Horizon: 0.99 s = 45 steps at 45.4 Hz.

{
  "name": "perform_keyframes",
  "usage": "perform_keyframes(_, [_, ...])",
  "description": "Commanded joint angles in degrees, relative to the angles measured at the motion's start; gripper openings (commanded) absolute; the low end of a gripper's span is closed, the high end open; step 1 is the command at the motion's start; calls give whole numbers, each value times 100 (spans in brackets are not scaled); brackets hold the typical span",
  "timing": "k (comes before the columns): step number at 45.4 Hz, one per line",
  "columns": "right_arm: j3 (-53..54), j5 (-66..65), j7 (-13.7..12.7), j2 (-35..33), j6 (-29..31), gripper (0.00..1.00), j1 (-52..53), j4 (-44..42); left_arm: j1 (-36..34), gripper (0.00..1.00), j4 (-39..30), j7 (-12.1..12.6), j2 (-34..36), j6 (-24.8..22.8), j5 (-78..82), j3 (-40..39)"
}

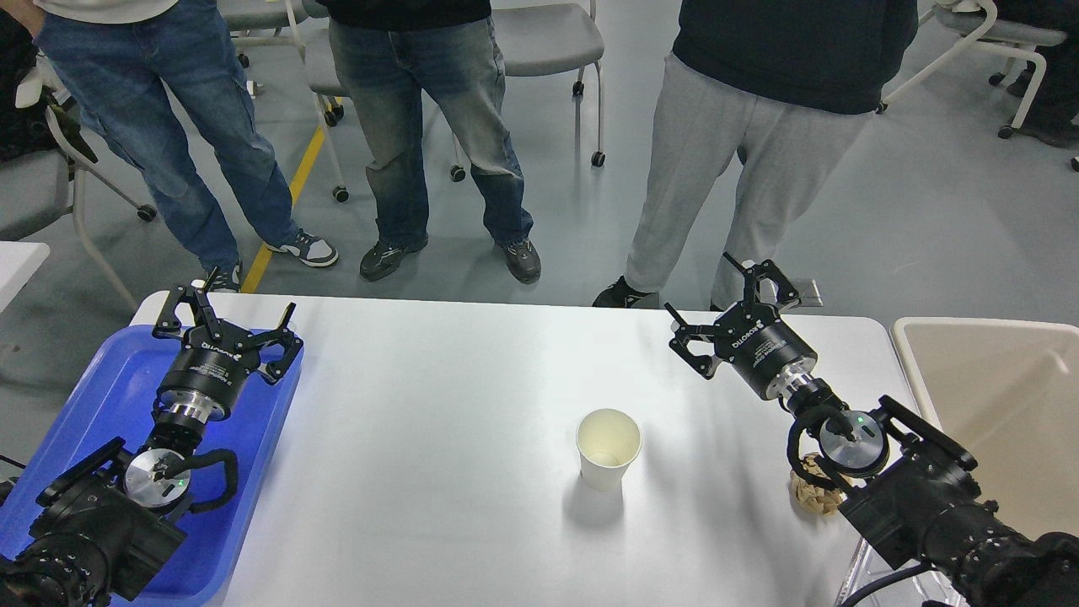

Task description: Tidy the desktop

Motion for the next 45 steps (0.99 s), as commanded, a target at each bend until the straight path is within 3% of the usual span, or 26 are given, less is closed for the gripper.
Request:
perform_keyframes(1, [0, 1, 0, 0, 0, 100, 2, 7, 0, 100, 0, -1, 0, 0, 0, 9])
perform_keyframes(24, [-70, -70, 0, -70, -18, 100, 63, 200, 0, 100, 0, -9, 0, 0, 0, 9])
perform_keyframes(45, [-623, -1124, -158, -2065, -932, 100, 528, 2635, 0, 100, 0, -9, 9, 0, 0, 9])
